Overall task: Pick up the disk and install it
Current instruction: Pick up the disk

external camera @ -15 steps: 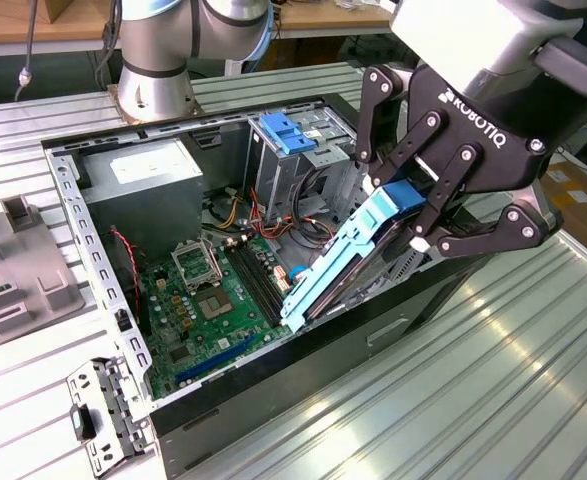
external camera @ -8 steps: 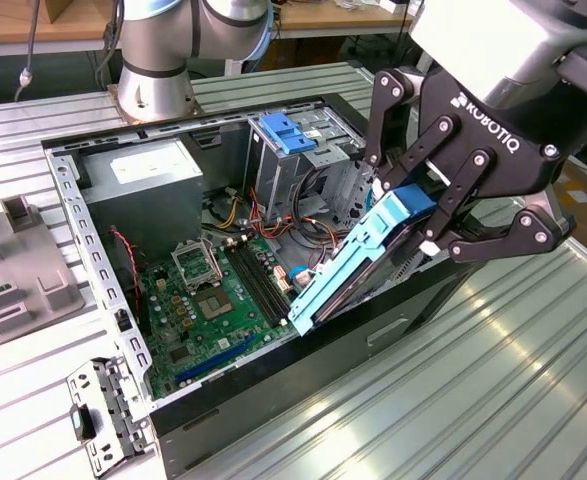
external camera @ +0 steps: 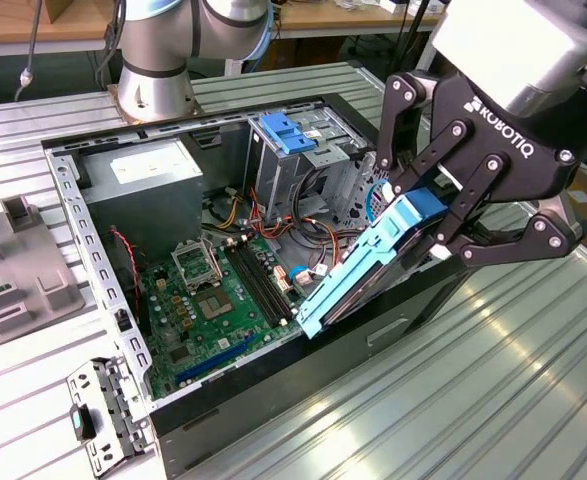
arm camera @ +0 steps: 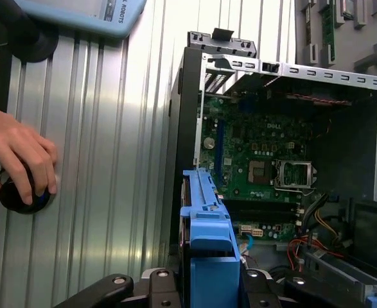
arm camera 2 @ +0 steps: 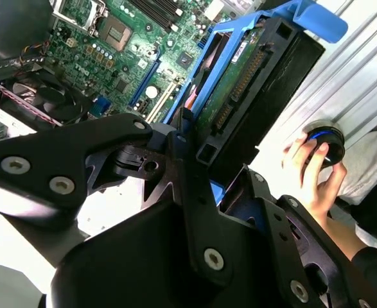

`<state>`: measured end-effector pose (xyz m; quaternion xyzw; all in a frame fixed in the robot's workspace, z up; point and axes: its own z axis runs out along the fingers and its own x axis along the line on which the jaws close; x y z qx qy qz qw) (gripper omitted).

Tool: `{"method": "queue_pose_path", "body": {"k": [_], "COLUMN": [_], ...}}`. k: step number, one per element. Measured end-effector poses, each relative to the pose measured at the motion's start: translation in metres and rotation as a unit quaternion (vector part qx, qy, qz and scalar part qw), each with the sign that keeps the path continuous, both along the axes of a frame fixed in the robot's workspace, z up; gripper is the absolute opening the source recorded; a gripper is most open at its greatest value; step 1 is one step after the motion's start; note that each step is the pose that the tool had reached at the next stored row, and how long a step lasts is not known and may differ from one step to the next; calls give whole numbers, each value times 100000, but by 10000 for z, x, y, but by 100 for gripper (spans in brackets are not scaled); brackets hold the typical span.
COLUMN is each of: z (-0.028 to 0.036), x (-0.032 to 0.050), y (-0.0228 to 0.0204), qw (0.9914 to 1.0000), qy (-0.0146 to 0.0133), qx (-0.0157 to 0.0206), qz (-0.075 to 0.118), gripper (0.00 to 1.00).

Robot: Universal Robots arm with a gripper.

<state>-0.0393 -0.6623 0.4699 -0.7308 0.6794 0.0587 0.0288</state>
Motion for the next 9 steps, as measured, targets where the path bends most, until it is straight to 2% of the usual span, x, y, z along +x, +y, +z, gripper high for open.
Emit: {"method": "queue_pose_path", "body": {"k": [5, 7, 9], "z": [-1, -1, -1], "x": [48, 59, 71], "y": [-4, 11, 49], "qw": [100000, 100000, 100000], "qy": [1, -1, -1], "qx": [9, 11, 4], "qz": [1, -1, -2], "gripper": [36, 36, 36]}}
